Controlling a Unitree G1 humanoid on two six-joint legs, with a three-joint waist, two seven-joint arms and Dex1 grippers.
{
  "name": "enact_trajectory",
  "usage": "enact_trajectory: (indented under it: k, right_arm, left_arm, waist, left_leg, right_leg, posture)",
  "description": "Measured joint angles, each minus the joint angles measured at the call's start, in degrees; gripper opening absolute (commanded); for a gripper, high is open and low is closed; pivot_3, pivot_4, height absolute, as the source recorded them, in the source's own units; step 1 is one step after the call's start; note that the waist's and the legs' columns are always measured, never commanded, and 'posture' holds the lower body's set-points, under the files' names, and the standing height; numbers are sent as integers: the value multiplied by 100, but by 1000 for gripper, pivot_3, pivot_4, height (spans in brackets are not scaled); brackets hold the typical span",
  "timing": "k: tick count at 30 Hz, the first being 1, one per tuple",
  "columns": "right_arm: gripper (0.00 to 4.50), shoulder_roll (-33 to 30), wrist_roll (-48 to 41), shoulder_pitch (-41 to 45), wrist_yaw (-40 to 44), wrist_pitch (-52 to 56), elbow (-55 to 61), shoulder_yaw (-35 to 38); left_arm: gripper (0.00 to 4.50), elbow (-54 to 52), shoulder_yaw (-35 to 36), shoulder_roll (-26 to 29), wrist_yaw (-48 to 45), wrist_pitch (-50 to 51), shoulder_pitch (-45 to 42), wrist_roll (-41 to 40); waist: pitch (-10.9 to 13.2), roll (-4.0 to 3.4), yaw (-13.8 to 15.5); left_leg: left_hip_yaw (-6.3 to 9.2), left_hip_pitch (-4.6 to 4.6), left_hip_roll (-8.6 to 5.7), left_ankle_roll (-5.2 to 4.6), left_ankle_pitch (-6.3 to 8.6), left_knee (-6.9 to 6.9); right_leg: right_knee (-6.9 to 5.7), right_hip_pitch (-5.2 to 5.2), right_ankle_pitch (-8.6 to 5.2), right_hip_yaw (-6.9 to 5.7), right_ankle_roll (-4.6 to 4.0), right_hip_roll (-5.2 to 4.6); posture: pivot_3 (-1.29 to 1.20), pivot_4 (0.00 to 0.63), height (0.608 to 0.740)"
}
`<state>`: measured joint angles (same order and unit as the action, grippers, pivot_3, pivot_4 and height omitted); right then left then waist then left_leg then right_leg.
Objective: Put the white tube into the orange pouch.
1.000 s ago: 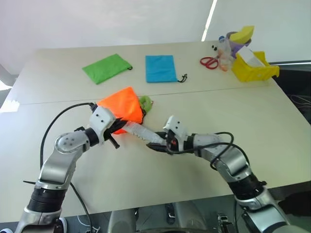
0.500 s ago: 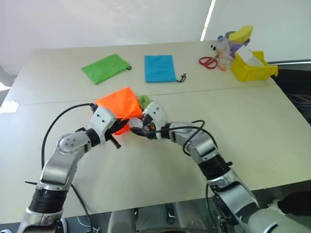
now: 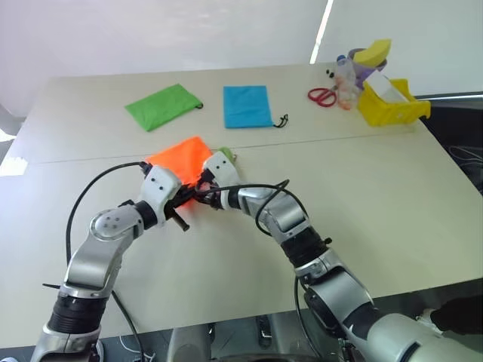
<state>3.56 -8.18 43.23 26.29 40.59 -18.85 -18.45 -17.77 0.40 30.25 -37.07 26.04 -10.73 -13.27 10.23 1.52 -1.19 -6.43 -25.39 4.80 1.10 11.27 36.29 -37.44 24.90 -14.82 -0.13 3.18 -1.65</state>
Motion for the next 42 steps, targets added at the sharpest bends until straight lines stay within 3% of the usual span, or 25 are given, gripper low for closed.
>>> enact_trajectory:
  k: [3,8,9,15,20,25,30,34,42]
  right_arm:
    - [1815,73,-8,-3,44,29,-6,63]
    - [4204,181,-46,-9,175,20,-81,130]
    - [4444,204,-57,-12,218,21,-80,123]
    - [4444,-289,-185,-235,979,45,514,-125]
    - [4444,-1149,-597,-488,1818,420,1765,-145]
    - [4444,-1807,-739,-690,2264,548,2295,-241]
    - [4444,-2360,-1353,-852,2766,802,2779,134]
    - [4444,-2244,-1272,-465,2232,470,1831,785]
    - [4444,-787,-648,829,359,-1042,-1221,1507]
  left_arm:
    - [0,-42,53,-89,28,67,0,-97]
    - [0,-112,64,-94,73,126,-9,-114]
    - [0,-113,62,-94,79,131,-8,-113]
    - [0,-121,34,-27,70,111,119,-97]
    - [0,-116,29,16,60,110,232,-97]
    - [0,-103,26,58,35,90,279,-92]
    - [0,-104,33,237,-142,-85,445,-96]
    - [0,-51,67,414,-315,-353,571,-93]
    - [0,194,96,553,-502,-684,533,-80]
  waist:
    - [0,0,0]
    - [0,0,-6]
    - [0,0,-7]
    - [0,0,12]
    - [0,0,11]
    - [0,0,1]
    - [0,0,2]
    - [0,0,0]
    - [0,0,-138]
  left_leg:
    - [0,-1,0,0,0,0]
    - [0,-1,-1,0,0,-3]
    - [0,-1,-1,0,0,-3]
    - [1,-3,0,0,0,-2]
    - [3,-2,0,0,0,-2]
    - [5,0,1,1,1,-5]
    - [4,0,4,1,0,-6]
    - [3,1,4,10,6,-6]
    - [2,-1,3,3,-3,-14]
  right_leg:
    - [0,0,1,0,1,-1]
    - [0,3,1,0,3,2]
    - [0,3,1,0,3,2]
    - [0,4,1,0,1,-3]
    - [1,3,-5,0,-8,-7]
    - [1,6,-7,1,-16,-6]
    - [2,7,-8,3,-16,-8]
    - [3,11,0,4,-30,-12]
    - [-1,20,12,3,-34,3]
  posture:
    - [0,150,734]
    - [0,150,734]
    - [0,150,734]
    - [0,150,734]
    - [0,150,734]
    - [0,150,734]
    - [0,150,734]
    - [0,150,734]
    - [0,150,734]
